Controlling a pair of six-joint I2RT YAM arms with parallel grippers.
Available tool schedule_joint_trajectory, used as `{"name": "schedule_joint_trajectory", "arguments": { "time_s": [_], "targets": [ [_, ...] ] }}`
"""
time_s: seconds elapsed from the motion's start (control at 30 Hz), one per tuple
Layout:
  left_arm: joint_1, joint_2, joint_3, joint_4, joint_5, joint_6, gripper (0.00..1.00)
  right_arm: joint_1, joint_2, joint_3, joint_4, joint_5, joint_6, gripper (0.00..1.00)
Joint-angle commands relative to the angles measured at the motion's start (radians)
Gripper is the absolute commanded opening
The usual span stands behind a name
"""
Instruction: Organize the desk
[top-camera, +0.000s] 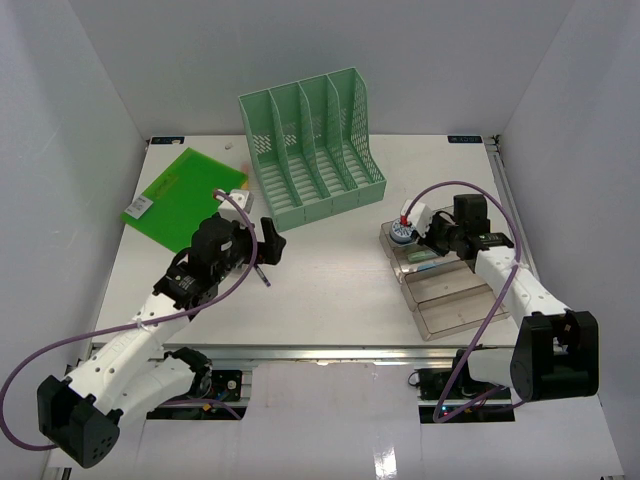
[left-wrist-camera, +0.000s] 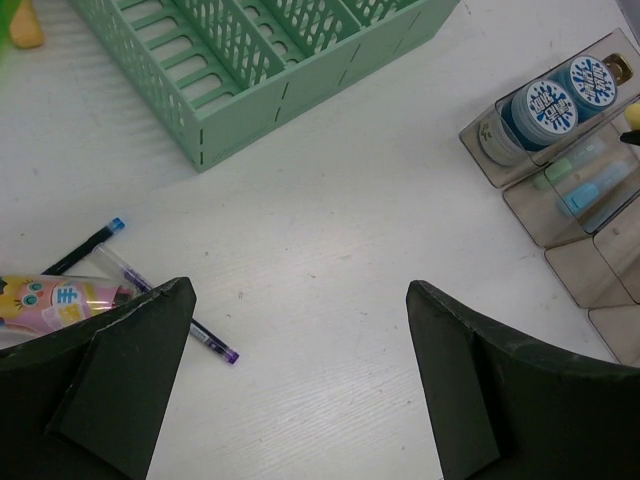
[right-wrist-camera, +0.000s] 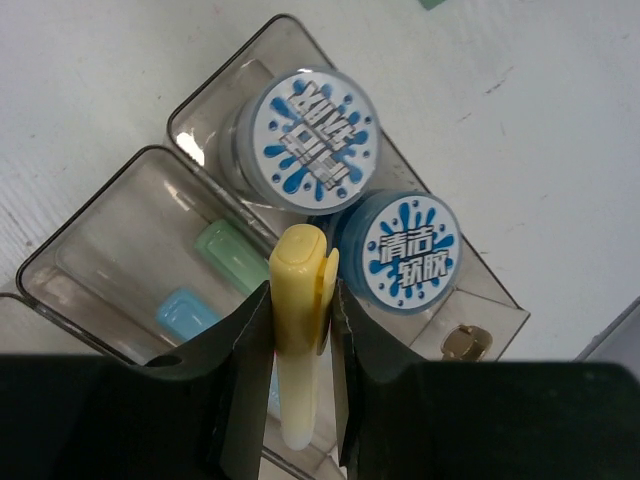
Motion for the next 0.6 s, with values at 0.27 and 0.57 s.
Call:
{"name": "schedule_joint_trajectory", "arguments": {
  "time_s": [0.27,0.57],
  "targets": [
    [0.311,0.066,0.006,0.038,0.311,-0.092,0.98,0.014,-0.046,-0.047,0.006,-0.035,-0.101,0.79],
    [0.598,0.364,0.098,0.110,0.490,-0.128,0.89,0.011,-0.172,0.125,-0.313,-0.567,0.135,0.82]
  ]
}}
